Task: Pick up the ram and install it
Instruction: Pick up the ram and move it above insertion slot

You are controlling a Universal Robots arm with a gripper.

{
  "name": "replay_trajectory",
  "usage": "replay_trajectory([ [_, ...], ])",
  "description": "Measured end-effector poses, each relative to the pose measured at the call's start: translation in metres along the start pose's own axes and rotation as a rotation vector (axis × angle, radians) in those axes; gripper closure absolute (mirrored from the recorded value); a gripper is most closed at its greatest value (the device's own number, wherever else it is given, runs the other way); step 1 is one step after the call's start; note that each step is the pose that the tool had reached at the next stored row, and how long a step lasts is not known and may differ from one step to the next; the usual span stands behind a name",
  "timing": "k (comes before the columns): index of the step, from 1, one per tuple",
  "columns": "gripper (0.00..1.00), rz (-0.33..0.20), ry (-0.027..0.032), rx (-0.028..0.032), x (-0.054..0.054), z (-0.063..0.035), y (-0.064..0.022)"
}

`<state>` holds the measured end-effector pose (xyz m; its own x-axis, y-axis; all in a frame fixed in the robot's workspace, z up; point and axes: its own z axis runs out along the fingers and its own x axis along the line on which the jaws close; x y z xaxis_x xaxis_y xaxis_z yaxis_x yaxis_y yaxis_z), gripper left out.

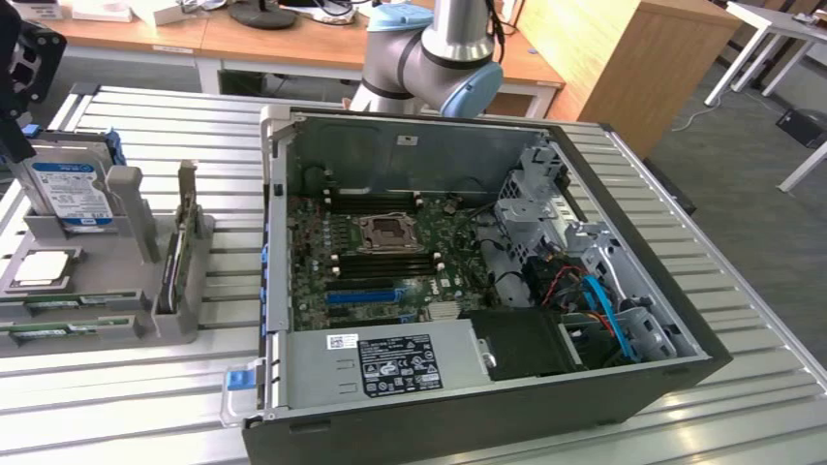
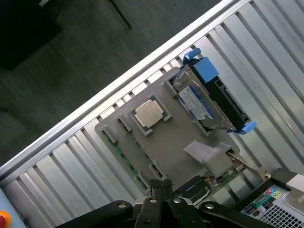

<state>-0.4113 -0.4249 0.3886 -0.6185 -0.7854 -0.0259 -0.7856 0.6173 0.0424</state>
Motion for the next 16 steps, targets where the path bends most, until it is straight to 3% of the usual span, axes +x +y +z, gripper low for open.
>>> replay_trajectory([
  [16,0.89,-0.291,0.0136,-0.0066,0.0,0.0007,-0.0001],
])
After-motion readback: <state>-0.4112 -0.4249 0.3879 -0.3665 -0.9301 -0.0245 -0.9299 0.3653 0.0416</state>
